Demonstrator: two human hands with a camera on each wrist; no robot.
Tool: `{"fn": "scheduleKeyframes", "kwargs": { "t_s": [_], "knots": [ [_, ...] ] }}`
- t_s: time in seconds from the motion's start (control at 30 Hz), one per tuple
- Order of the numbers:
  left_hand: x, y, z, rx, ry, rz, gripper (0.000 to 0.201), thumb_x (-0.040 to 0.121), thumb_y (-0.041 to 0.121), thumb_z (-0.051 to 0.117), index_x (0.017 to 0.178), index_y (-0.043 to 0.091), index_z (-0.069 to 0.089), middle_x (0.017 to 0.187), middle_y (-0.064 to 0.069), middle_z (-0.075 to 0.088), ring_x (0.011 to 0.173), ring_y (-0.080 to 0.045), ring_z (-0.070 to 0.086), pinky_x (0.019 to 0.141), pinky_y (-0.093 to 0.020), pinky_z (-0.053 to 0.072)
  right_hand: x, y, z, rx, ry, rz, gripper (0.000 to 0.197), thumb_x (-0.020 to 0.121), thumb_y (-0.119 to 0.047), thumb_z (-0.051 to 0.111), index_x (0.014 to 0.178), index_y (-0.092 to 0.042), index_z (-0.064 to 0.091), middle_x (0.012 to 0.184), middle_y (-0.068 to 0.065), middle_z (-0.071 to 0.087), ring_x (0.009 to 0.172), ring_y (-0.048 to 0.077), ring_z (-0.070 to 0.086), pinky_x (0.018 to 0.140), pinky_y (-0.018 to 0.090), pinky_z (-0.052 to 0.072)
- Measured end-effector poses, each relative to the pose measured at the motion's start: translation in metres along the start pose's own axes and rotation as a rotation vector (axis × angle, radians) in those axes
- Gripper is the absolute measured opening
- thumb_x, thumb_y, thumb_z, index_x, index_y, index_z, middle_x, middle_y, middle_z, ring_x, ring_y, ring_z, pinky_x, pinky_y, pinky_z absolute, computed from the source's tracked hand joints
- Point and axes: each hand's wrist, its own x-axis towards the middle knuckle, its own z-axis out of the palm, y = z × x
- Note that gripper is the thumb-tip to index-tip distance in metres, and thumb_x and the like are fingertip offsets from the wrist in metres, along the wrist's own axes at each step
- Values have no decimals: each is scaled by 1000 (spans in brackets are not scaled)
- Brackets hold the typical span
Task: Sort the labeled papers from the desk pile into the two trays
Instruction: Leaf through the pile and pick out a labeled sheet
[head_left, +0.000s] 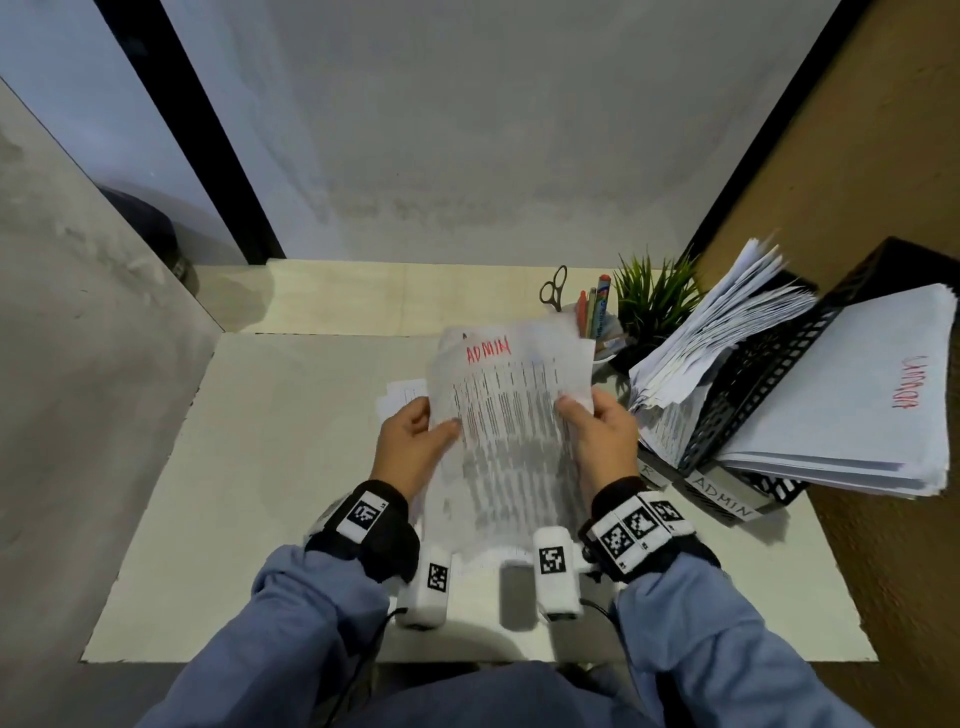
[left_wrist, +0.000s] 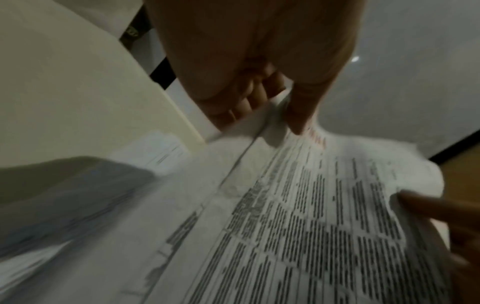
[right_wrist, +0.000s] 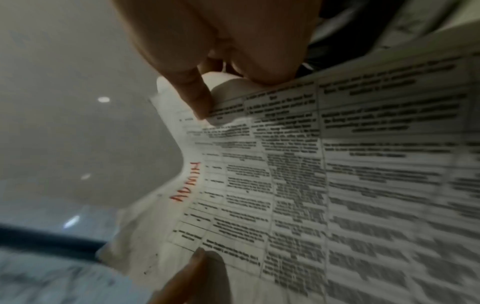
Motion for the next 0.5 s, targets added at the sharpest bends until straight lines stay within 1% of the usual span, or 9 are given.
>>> {"fn": "scheduleKeyframes", "kwargs": {
  "t_s": [0.07, 0.13, 0.17, 0.23, 0.27, 0.33, 0.4, 0.47, 0.5],
  "knots": [
    [-3, 15, 0, 17, 56, 117, 17, 87, -1, 60, 97, 12, 63, 89, 3, 69, 75, -4, 69, 61, -13, 52, -10, -24, 2, -43, -11, -218, 18, 90, -3, 56, 87, -20, 62, 90, 5, 68, 81, 17, 64, 70, 27, 55],
    [-7, 26, 0, -8, 75, 220, 19, 87, -1, 61, 96, 16, 62, 88, 7, 68, 72, 4, 67, 60, -11, 51, -20, -37, 1, -43, 0, -352, 17, 89, -3, 57, 84, -19, 57, 85, 8, 61, 74, 19, 56, 63, 28, 50],
    [-8, 27, 0, -15, 87, 251, 21, 86, -1, 62, 98, 16, 62, 88, 8, 68, 72, 6, 66, 60, -10, 50, -22, -36, -1, -43, 12, -362, 17, 88, -2, 57, 84, -18, 56, 84, 7, 59, 72, 17, 55, 62, 28, 50],
    [-12, 21, -1, -17, 67, 244, 25, 84, 0, 64, 102, 17, 62, 92, 7, 68, 76, 6, 66, 64, -10, 50, -25, -21, -2, -39, 20, -266, 18, 87, 1, 57, 90, -17, 57, 87, 2, 63, 75, 9, 61, 67, 26, 55],
    [-13, 13, -2, 29, 45, 222, 26, 84, 3, 65, 100, 22, 62, 93, 7, 67, 79, 5, 65, 65, -11, 50, -27, -10, -2, -41, 13, -181, 21, 86, 2, 58, 98, -15, 58, 93, 2, 64, 82, 7, 63, 74, 27, 56],
    [-13, -4, -2, 159, -7, 147, 23, 85, 8, 65, 91, 29, 59, 89, 8, 65, 82, -3, 65, 62, -13, 49, -27, 12, 0, -81, 4, -14, 31, 84, 5, 60, 113, -3, 57, 100, 6, 64, 101, 20, 62, 85, 32, 53],
    [-12, -16, 2, 252, 9, 78, 11, 87, 14, 64, 90, 24, 59, 84, 7, 65, 83, -16, 63, 59, -15, 48, -28, 25, 0, -128, 15, 69, 28, 82, 10, 60, 109, 7, 57, 88, 4, 62, 99, 32, 60, 77, 27, 53],
    [-12, -15, 7, 257, 42, 45, 3, 89, 17, 61, 91, 16, 63, 80, 4, 67, 78, -18, 64, 58, -17, 48, -29, 22, -1, -133, 15, 80, 20, 81, 13, 59, 100, 7, 61, 75, 1, 58, 83, 30, 59, 61, 15, 52],
    [-13, -10, 9, 265, 32, 64, 7, 90, 17, 59, 87, 14, 64, 76, 1, 67, 72, -16, 64, 58, -17, 49, -30, 15, -4, -132, -1, 68, 17, 81, 12, 59, 95, 3, 62, 74, 2, 59, 79, 26, 58, 58, 11, 51]
  ]
}}
